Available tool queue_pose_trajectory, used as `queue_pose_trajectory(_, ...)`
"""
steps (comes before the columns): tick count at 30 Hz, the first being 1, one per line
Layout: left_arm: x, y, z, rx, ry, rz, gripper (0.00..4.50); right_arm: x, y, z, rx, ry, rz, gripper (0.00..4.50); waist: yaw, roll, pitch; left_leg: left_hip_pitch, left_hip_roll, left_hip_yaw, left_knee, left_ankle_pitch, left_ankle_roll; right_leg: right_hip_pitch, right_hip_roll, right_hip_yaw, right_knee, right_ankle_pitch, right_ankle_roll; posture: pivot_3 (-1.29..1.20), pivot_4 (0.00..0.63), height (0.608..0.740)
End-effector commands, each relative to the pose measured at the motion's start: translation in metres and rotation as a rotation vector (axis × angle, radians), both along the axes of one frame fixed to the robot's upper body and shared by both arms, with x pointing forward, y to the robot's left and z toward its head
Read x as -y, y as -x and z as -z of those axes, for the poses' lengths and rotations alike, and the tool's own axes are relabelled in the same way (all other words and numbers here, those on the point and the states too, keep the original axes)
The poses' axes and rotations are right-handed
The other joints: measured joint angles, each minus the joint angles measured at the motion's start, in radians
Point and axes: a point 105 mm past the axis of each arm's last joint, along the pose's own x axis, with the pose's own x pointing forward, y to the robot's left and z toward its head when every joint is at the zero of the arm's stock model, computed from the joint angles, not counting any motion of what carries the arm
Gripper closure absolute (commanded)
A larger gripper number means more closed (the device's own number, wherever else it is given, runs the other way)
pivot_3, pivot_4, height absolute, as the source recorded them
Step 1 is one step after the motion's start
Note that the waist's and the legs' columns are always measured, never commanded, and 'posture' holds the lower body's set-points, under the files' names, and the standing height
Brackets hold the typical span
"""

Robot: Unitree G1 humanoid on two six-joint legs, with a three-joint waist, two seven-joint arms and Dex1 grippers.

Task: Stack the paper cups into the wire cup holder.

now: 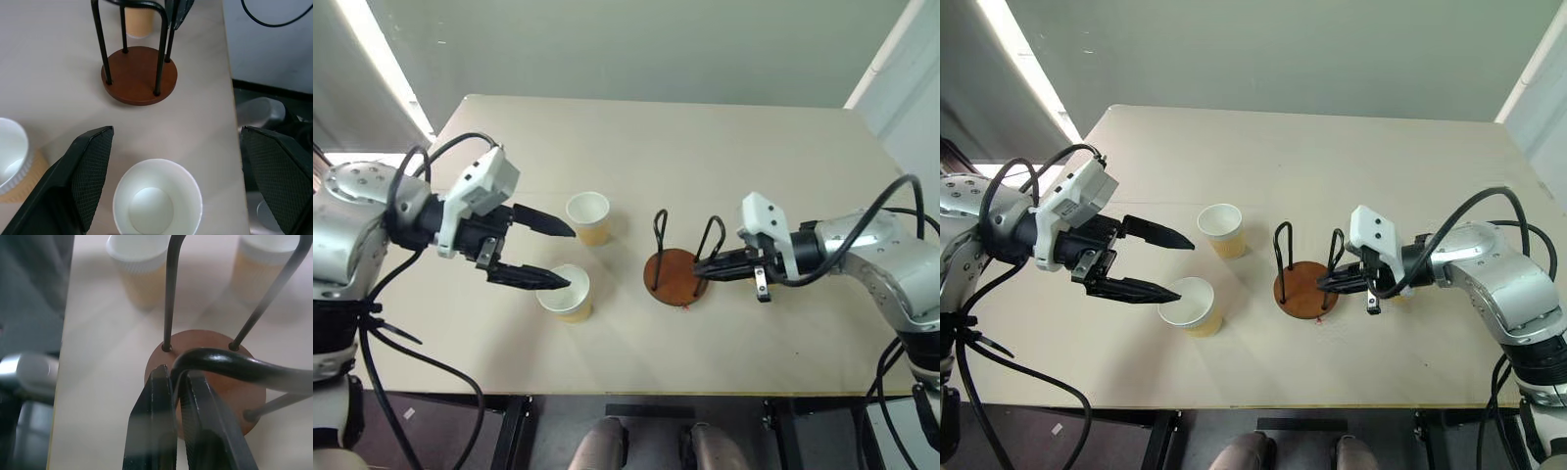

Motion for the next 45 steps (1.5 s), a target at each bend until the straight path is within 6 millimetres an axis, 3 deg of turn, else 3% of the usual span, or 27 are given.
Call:
queue_pose_trajectory(1,0.004,0.012,-0.004,-0.002,-0.028,0.06,0.0,0.002,0.008,-0.001,0.044,0.037,-0.066,4.44,0.0,0.0,0.0,0.0,0.0,0.0,0.0,0.0,0.0,0.0,0.0,0.0,0.0,0.0,0.0,0.0,0.15,0.74)
queue_pose_trajectory(15,0.01,0.01,-0.005,0.01,-0.014,0.067,0.0,0.02,0.013,0.036,-0.029,0.206,-0.098,4.44,-0.002,0.0,0.0,0.002,0.0,0.0,0.0,0.0,0.0,0.002,0.0,0.0,0.001,0.0,0.0,0.0,0.15,0.74)
queue_pose_trajectory(18,0.01,0.009,-0.004,0.012,-0.01,0.064,0.0,0.026,0.011,0.042,-0.034,0.252,-0.087,3.72,-0.002,0.0,0.0,0.003,0.0,0.0,0.0,0.0,0.0,0.003,0.0,0.0,0.001,0.0,0.0,0.0,0.15,0.74)
queue_pose_trajectory(27,0.012,0.011,-0.002,0.019,-0.001,0.06,0.0,0.04,0.007,0.043,-0.027,0.268,-0.026,0.63,-0.003,0.0,0.0,0.003,0.0,0.0,0.0,0.0,0.0,0.003,0.0,0.0,0.001,0.0,0.0,0.0,0.15,0.74)
queue_pose_trajectory(29,0.012,0.014,0.0,0.031,-0.009,0.067,0.0,0.047,0.01,0.042,-0.046,0.27,-0.002,0.63,-0.002,0.0,0.0,0.003,0.0,0.0,0.0,0.0,0.0,0.003,0.0,0.0,0.001,0.0,0.0,0.0,0.15,0.74)
queue_pose_trajectory(34,0.008,0.019,0.009,0.053,-0.041,0.053,0.0,0.059,0.024,0.02,-0.079,0.204,0.059,0.63,-0.003,0.0,0.0,0.002,0.0,0.001,-0.001,0.0,0.0,0.003,0.0,0.0,0.001,0.0,0.0,0.0,0.15,0.74)
queue_pose_trajectory(37,0.001,0.014,0.013,0.113,-0.097,0.024,0.0,0.063,0.02,-0.021,-0.057,0.067,0.121,0.63,-0.005,0.0,0.0,0.004,0.0,0.001,-0.001,0.0,0.0,0.003,0.0,0.001,0.0,0.0,0.0,0.0,0.15,0.74)
queue_pose_trajectory(40,0.002,0.012,0.012,0.166,-0.124,0.03,0.0,0.064,0.017,-0.046,-0.034,0.0,0.144,0.63,-0.008,0.0,0.0,0.006,0.0,0.002,-0.001,0.001,-0.001,0.003,0.0,0.002,0.001,0.0,-0.001,0.0,0.15,0.74)
queue_pose_trajectory(45,-0.005,0.009,0.022,0.257,-0.271,0.053,0.0,0.043,0.017,-0.093,-0.014,-0.22,0.08,0.63,-0.014,0.0,0.0,0.009,0.0,0.001,-0.001,0.001,-0.001,0.005,0.0,0.001,0.002,-0.001,-0.002,0.0,0.15,0.74)
